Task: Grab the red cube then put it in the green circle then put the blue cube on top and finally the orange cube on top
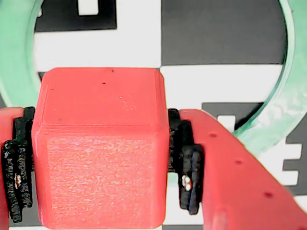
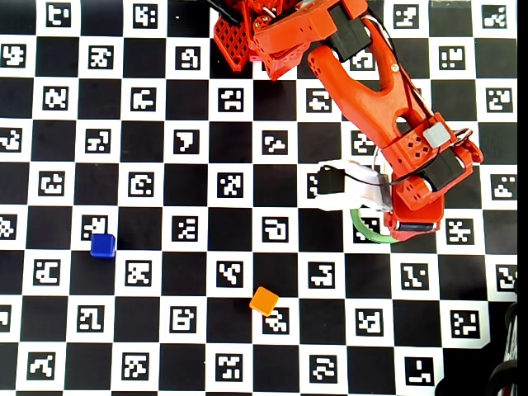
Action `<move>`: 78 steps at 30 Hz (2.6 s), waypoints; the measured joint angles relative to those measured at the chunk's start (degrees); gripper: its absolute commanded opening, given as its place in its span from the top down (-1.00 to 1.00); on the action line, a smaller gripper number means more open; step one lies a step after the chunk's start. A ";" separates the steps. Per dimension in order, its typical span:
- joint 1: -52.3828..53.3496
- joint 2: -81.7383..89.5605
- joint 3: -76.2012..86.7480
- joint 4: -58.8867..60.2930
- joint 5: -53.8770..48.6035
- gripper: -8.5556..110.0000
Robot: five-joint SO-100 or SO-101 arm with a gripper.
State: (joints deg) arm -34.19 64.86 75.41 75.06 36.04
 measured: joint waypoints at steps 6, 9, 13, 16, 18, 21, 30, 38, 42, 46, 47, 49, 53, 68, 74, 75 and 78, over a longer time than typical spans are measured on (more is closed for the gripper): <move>0.00 0.00 3.43 -2.64 0.00 0.81; 0.00 0.00 6.06 -4.04 0.00 0.81; 0.00 0.53 9.93 -6.06 0.00 0.81; 0.00 2.64 10.99 -6.68 -0.09 0.81; 0.00 4.13 10.99 -6.77 -0.09 0.81; 0.00 5.71 10.99 -6.77 -0.09 0.81; 0.00 6.24 13.01 -7.38 -0.09 0.81; 0.00 9.49 15.64 -9.93 -0.09 0.82; 0.00 9.49 16.88 -11.51 -0.09 0.82; 0.00 9.49 17.75 -12.74 -0.09 0.82; 0.00 9.49 17.84 -12.92 -0.09 0.82; 0.00 9.49 17.84 -13.10 -0.09 0.82; 0.00 9.49 17.84 -13.10 -0.09 0.82; -1.14 9.49 18.72 -14.50 -0.18 0.82; -1.41 9.49 18.72 -14.50 -0.88 0.82; -1.41 9.49 18.72 -14.50 -0.97 0.82; -1.41 9.49 18.72 -14.50 -1.32 0.82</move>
State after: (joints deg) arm -35.60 74.36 94.13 60.56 34.72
